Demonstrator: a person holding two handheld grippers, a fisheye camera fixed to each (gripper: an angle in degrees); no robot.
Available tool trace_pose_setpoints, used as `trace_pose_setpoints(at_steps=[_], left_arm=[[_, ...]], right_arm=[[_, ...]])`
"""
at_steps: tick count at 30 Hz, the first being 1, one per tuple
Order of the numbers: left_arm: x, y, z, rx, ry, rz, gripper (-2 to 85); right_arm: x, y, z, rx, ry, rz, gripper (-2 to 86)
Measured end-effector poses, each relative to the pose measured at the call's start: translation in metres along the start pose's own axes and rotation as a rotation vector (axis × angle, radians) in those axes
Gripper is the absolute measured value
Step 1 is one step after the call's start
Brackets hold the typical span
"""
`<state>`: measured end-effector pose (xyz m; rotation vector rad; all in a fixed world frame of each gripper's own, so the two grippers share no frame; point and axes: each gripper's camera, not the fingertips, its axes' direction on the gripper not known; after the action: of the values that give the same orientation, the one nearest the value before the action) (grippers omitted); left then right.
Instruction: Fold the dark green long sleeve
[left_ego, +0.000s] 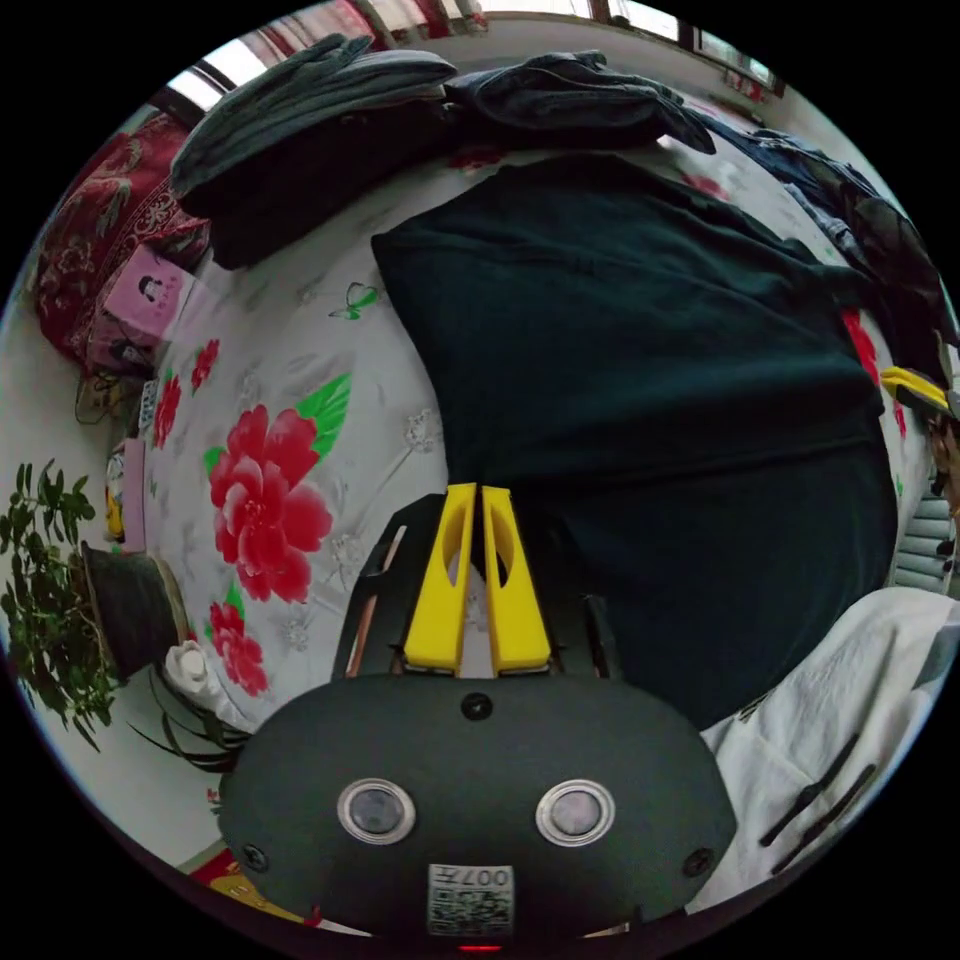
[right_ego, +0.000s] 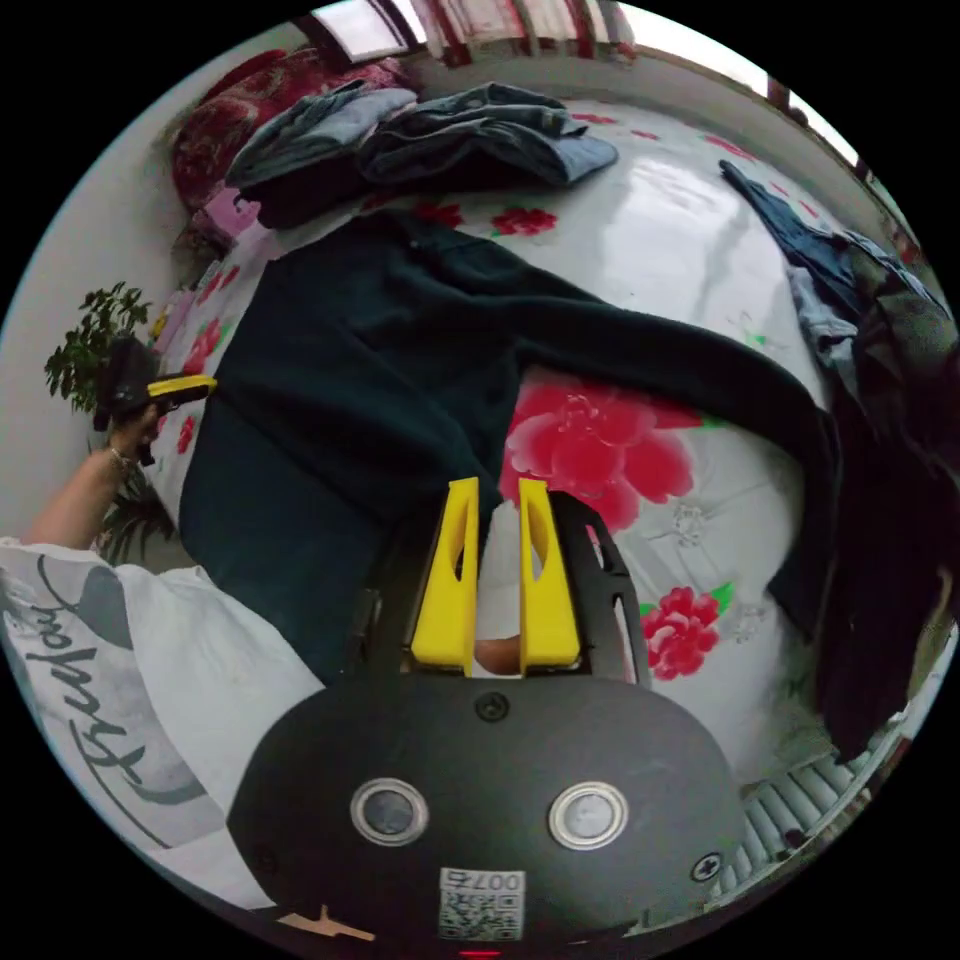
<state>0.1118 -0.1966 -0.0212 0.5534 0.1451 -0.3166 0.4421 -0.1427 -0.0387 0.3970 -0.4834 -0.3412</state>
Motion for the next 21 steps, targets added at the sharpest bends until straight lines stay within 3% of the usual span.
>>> trace_pose_setpoints(at_steps=[3, 6, 12, 14, 16, 19, 21], left_arm=[[-0.01, 0.012, 0.003, -0.013, -0.034, -0.078, -0.8], [-0.028, 0.033, 0.0, 0.035, 0.066, -0.209, -0.9], [-0.036, 0.053, 0.029, -0.014, 0.257, -0.347, -1.0], [-0.031, 0.051, 0.039, -0.033, 0.275, -0.338, -1.0], [-0.029, 0.047, 0.043, -0.028, 0.284, -0.322, -1.0], [-0.031, 0.041, 0.045, -0.008, 0.28, -0.291, -1.0], [-0.034, 0.039, 0.044, 0.01, 0.275, -0.275, -1.0]], right_arm=[[0.072, 0.012, -0.044, 0.124, 0.079, 0.22, 5.0], [0.15, 0.028, -0.08, 0.184, 0.193, 0.426, 6.4], [0.257, 0.037, -0.075, -0.03, 0.268, 0.524, 5.7], [0.268, 0.04, -0.091, 0.043, 0.279, 0.525, 3.6], [0.281, 0.034, -0.101, -0.01, 0.286, 0.529, 1.8], [0.287, 0.021, -0.159, 0.106, 0.075, 0.425, 0.6], [0.288, 0.019, -0.246, 0.345, -0.132, 0.342, 0.2]])
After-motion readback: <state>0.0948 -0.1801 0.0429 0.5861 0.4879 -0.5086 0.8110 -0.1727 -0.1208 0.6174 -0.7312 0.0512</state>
